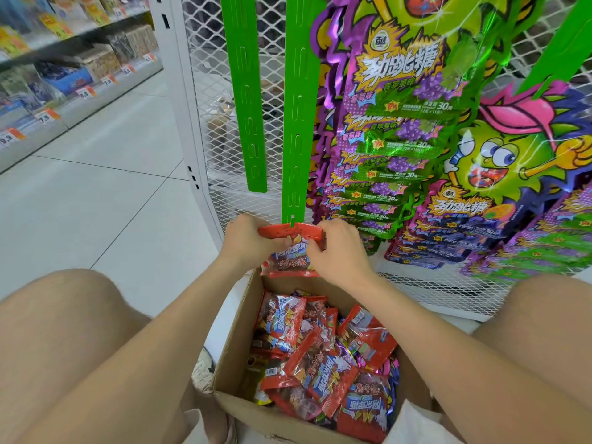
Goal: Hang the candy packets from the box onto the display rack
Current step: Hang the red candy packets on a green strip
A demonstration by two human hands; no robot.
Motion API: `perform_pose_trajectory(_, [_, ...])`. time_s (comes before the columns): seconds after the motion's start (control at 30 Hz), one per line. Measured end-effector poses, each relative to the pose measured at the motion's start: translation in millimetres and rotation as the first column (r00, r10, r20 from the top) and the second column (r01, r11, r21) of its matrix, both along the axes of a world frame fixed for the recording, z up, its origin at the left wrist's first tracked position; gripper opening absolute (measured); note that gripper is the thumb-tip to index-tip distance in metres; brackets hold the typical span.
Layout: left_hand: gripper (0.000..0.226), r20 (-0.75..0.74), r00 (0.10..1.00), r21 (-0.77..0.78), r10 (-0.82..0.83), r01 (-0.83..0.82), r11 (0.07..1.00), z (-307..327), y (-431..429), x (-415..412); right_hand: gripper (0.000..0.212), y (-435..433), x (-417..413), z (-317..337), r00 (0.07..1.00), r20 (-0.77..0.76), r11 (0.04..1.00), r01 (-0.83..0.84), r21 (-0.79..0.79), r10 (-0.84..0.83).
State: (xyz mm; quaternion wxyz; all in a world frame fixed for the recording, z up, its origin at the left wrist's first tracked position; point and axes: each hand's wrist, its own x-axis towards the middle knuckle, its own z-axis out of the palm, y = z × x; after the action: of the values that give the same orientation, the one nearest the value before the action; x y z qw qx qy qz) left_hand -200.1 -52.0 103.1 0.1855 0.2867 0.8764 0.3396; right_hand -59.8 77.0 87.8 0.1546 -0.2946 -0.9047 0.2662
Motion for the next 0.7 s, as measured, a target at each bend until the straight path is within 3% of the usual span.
perform_pose_trajectory(0.17, [0.016,0.353,0.934,0.07,0.062,-0.092,0.993,6.2,-1.7,5.3,0.044,-4.0,2.9,-0.7,1.0,-0.03,0.966,-0.004,-0.257,-0.004])
perform_pose_trajectory(0.33, [0.023,0.533,0.845,0.037,0.05,-0.083,0.996,7.5,-1.8,8.4,0.041,0.9,4.3,-5.9,0.998,-0.002,0.84,0.051,-0.54,-0.062])
perform_pose_trajectory(0.5, [0.006,0.525,0.85,0.089,-0.033,-0.017,0.996,6.2,-3.1,13.1,0.031,-1.3,3.3,-9.0,0.995,0.015,0.767,0.089,-0.636,-0.103])
perform_pose_trajectory(0.6, [0.005,0.456,0.889,0.096,-0.044,0.0,0.995,3.1,-4.3,13.6,0.034,-5.3,3.0,-10.1,0.99,-0.005,0.714,0.098,-0.693,-0.14])
perform_pose_trajectory(0.7, [0.005,0.442,0.896,0.087,-0.047,0.01,0.996,3.4,-5.9,12.9,0.02,-8.8,7.9,-5.0,0.988,-0.039,0.659,0.069,-0.749,-0.149])
